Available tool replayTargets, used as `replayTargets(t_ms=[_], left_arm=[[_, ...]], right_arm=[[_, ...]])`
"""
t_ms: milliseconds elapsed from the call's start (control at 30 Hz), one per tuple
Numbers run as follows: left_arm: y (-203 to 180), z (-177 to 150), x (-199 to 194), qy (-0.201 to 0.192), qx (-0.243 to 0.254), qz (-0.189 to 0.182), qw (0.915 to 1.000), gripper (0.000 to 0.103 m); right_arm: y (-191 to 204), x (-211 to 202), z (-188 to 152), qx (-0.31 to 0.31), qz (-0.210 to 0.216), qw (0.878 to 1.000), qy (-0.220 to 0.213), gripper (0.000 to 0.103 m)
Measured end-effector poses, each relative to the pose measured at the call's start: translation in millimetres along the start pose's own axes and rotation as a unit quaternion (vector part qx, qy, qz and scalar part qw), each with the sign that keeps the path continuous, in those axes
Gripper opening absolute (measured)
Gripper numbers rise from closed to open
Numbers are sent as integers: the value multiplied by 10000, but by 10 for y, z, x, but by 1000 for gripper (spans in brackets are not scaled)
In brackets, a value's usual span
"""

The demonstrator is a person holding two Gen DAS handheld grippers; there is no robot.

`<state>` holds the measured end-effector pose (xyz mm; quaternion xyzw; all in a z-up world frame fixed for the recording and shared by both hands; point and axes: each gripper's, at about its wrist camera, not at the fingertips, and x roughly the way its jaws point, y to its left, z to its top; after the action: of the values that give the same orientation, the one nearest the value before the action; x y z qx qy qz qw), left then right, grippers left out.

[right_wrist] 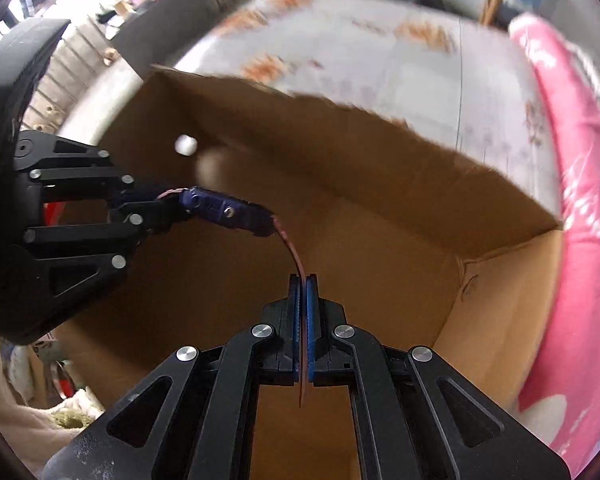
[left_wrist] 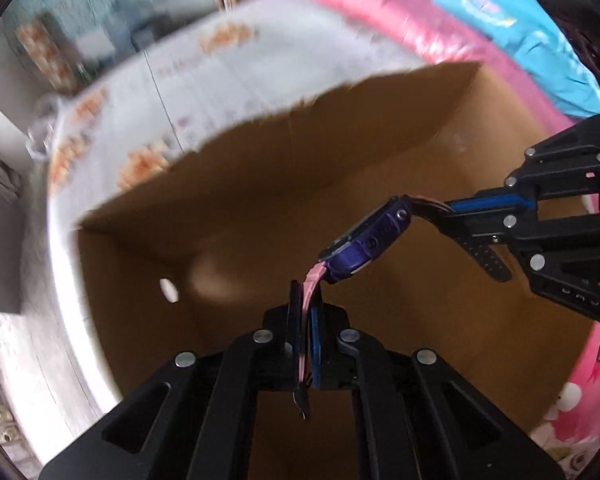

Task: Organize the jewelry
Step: 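Carry the pink watch into the cardboard box and open both grippers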

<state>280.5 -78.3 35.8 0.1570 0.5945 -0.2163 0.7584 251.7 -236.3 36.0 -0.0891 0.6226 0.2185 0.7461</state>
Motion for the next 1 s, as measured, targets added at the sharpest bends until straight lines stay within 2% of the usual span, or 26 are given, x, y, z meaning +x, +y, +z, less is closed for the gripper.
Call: replayTargets(t_ms=[67,167,233,267,300,333,367,400,533,633,700,767,800,867,900,933,1000], left_arm=[[83,66,154,317,-124,-136,9993,7],[142,102,262,484,-241,-139,9984,14],[194,145,302,578,-401,-128,9974,26],[222,162,291,536,-475,-91,9974,28],[235,176,277,477,-493,-65,9976,36],[251,184,242,368,-524,-76,9979,49],[254,180,201,265,-563,-107,9980,54],[259,180,165,164,-591,-145,9980,55],[172,151,-29,-203,-513,-49,9985,65],[69,81,-275,-600,-348,129,9975,69],[48,-6,-489,-913,-314,154,9952,73],[160,-104,-772,-1328,-365,176,9903,80],[219,-219,-919,-1515,-434,207,9873,84],[313,-512,-1167,-1924,-692,292,9784,90],[322,-631,-1254,-2037,-786,294,9754,94],[381,-843,-1334,-2249,-1030,305,9684,96],[516,-1119,-1323,-2438,-1421,266,9590,97]], right_arm=[[-79,148,98,56,5,9998,200,4],[-128,276,123,91,-190,9990,393,11],[-140,276,148,28,-334,9989,325,14],[-147,263,150,33,-340,9990,288,21],[-158,231,151,51,-379,9990,214,24],[-164,197,149,40,-452,9989,133,27],[-166,158,144,8,-541,9985,38,27],[-271,187,256,-4,-594,9982,-32,28],[-309,44,228,120,-587,9978,-267,29],[-344,-110,116,240,-582,9969,-468,29],[-345,-341,-24,340,-551,9946,-817,31],[-363,-620,-213,473,-445,9898,-1269,45],[-397,-803,-339,641,-430,9847,-1565,47],[-547,-1141,-615,1023,-396,9719,-2084,60],[-596,-1217,-620,1173,-369,9669,-2234,62],[-646,-1307,-800,1404,-352,9595,-2416,65],[-752,-1336,-1114,1894,-183,9455,-2643,66]])
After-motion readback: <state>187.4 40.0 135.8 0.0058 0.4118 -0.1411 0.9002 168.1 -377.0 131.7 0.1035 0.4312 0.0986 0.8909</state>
